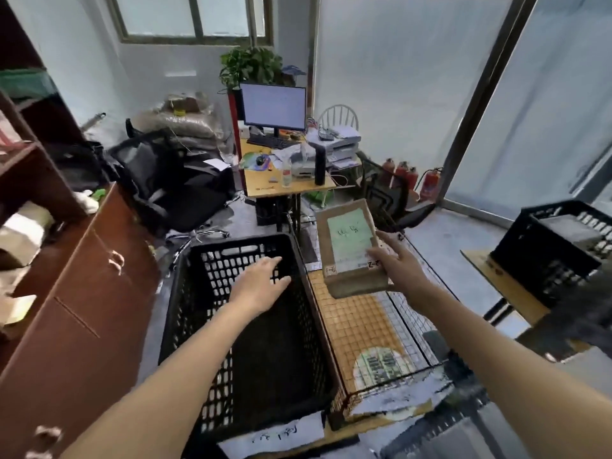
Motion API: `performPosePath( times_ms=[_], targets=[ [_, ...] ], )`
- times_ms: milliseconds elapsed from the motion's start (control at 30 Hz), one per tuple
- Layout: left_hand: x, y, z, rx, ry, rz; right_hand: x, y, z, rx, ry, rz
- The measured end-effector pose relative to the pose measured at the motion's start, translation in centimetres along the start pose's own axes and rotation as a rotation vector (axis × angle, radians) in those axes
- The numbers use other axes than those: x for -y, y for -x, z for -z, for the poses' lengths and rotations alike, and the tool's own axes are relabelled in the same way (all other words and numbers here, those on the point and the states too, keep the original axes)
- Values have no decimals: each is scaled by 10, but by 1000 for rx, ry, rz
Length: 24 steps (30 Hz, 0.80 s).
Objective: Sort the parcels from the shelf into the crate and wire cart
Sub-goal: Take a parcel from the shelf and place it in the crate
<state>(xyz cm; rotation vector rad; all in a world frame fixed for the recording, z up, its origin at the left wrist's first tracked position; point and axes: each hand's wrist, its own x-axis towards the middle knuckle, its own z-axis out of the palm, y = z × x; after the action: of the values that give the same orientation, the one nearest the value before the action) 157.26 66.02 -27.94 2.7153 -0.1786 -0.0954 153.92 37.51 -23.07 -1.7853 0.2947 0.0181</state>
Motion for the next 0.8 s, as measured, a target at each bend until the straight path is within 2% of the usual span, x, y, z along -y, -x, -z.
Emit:
performPosePath(
  times_ms=[233, 433, 600, 800],
  targets=[
    [107, -9, 32, -141, -30, 243, 13, -63, -95, 259, -30, 24],
    [191, 11, 14, -145, 26, 358, 9, -80, -178, 421, -20, 32],
    [236, 13, -15, -73, 262, 357, -26, -87, -232, 474, 22, -23],
    [266, -7, -28, -102, 377, 297, -73, -100, -281, 412, 27, -93]
  ],
)
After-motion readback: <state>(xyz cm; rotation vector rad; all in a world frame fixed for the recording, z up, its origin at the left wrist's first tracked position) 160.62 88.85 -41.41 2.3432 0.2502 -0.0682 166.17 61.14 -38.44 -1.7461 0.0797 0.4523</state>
